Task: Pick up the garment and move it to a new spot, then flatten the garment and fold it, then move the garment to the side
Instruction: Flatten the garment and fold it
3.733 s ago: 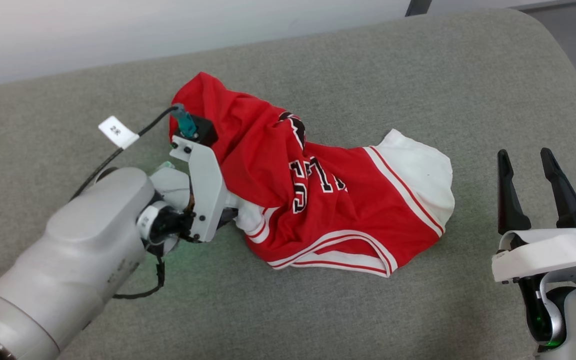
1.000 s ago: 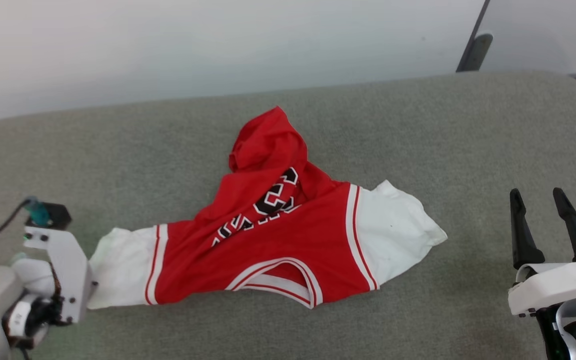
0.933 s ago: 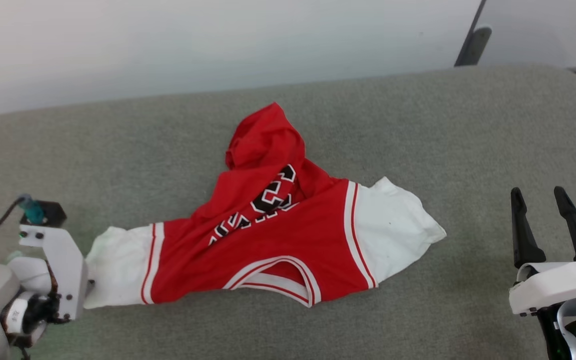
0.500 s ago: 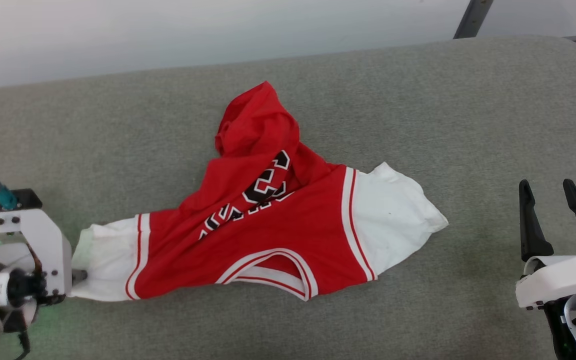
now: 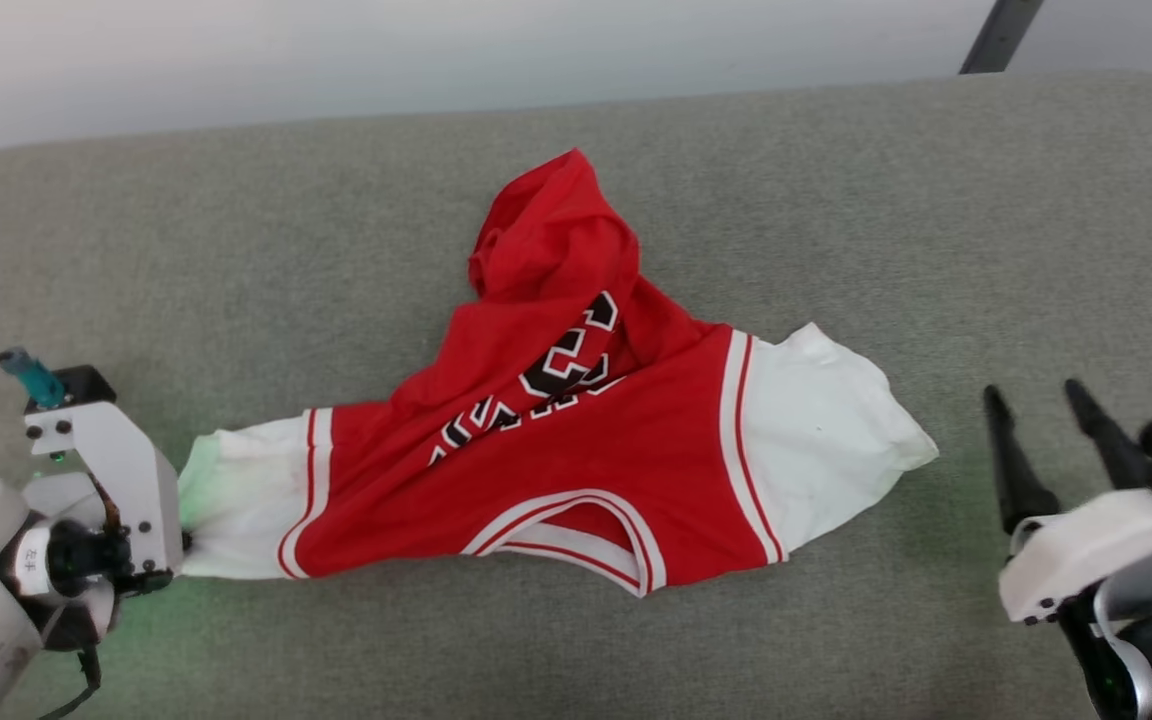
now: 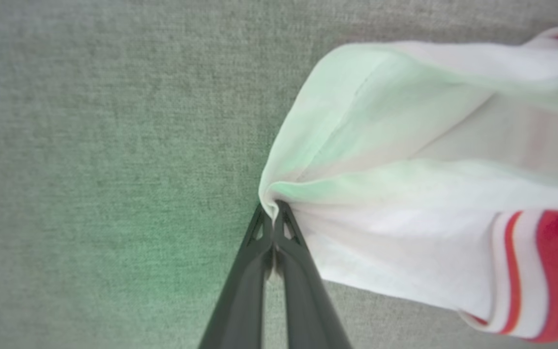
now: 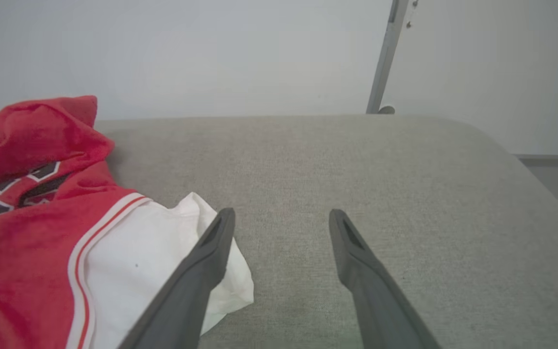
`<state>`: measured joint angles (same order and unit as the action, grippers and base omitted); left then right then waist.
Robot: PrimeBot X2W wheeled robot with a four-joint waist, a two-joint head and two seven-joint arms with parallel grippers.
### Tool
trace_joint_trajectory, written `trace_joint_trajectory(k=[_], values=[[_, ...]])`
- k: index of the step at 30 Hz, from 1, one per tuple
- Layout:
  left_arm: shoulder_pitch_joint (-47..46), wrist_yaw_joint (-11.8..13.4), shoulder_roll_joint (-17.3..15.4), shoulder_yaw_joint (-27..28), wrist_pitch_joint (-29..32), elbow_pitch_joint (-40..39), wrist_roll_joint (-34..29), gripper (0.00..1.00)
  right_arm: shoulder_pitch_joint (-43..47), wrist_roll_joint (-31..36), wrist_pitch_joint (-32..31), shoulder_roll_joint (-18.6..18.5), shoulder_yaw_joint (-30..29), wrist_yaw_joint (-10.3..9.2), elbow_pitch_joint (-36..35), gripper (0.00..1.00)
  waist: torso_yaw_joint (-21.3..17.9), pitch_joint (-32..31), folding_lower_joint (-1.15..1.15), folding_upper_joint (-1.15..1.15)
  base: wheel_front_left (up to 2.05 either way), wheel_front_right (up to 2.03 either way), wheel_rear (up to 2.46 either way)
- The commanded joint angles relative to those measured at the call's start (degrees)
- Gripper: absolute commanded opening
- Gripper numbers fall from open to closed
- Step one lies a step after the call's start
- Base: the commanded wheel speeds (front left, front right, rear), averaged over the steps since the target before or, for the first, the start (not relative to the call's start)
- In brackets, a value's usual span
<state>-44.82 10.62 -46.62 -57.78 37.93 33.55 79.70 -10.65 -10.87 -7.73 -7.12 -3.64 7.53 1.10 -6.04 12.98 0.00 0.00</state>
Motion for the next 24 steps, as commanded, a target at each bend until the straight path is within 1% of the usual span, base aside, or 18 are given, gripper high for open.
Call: trace_joint_trajectory(k=[1, 5, 7, 9, 13, 15, 18, 19, 20, 21, 24], values=[[1.8, -0.4, 1.7, -1.1, 0.1, 0.0, -0.1, 0.0, -1.0, -0.7, -1.8, -0.8, 1.0, -0.08, 0.6, 1.0, 0.6, 0.6, 0.0, 0.0, 0.0, 0.0, 0.0], [0.6, -0.6, 2.5, -1.0, -0.8, 0.0, -0.8, 0.0, -2.8, -3.7, -8.5, -2.8, 3.8, -0.08, 3.5, 1.0, 1.8, 1.5, 0.0, 0.0, 0.0, 0.0, 0.0], [-0.2, -0.6, 2.9, -0.9, -1.2, 0.1, -1.1, 0.0, -3.8, -5.7, -11.6, -3.5, 4.5, -0.08, 5.3, 1.0, 2.4, 2.0, 0.0, 0.0, 0.0, 0.0, 0.0], [-0.9, -0.9, 3.5, -1.0, -1.6, 0.0, -1.6, 0.0, -5.1, -6.3, -14.1, -4.8, 5.0, -0.08, 6.9, 1.0, 3.1, 2.6, 0.0, 0.0, 0.0, 0.0, 0.0], [-2.3, -1.6, 4.5, -1.3, -2.2, 0.0, -2.8, 0.0, -7.6, -8.3, -18.8, -5.6, 5.7, -0.08, 11.0, 1.0, 4.3, 3.5, 0.0, 0.0, 0.0, 0.0, 0.0], [-3.1, -2.0, 5.0, -1.2, -2.5, 0.1, -3.0, 0.0, -8.9, -8.7, -21.0, -6.2, 6.7, -0.08, 13.0, 1.0, 4.8, 3.9, 0.0, 0.0, 0.0, 0.0, 0.0], [-3.8, -2.8, 5.5, -1.5, -2.7, 0.5, -3.6, 0.0, -10.1, -10.1, -24.7, -6.1, 8.5, -0.08, 16.4, 1.0, 5.2, 4.3, 0.0, 0.0, 0.0, 0.0, 0.0], [-4.1, -3.1, 5.7, -1.5, -2.7, 0.7, -3.7, 0.0, -10.3, -10.3, -26.1, -6.3, 9.2, -0.08, 17.7, 0.76, 5.3, 4.3, 0.0, 0.0, 0.0, 0.0, 0.0], [-4.2, -3.4, 6.0, -1.5, -2.8, 1.0, -3.8, 0.0, -10.7, -10.3, -27.2, -6.6, 10.0, -0.08, 18.8, 0.39, 5.4, 4.3, 0.0, 0.0, 0.0, 0.0, 0.0], [-4.4, -3.6, 6.1, -1.6, -2.9, 1.2, -3.9, 0.0, -11.0, -10.8, -28.3, -6.7, 10.4, -0.08, 19.7, 0.0, 5.5, 4.3, 0.0, 0.0, 0.0, 0.0, 0.0], [-5.4, -4.5, 6.6, -1.7, -3.4, 1.9, -4.6, 0.0, -12.9, -11.9, -29.8, -7.1, 10.1, -0.05, 20.2, 0.0, 5.6, 3.9, 0.0, 0.0, 0.0, 0.0, 0.0]])
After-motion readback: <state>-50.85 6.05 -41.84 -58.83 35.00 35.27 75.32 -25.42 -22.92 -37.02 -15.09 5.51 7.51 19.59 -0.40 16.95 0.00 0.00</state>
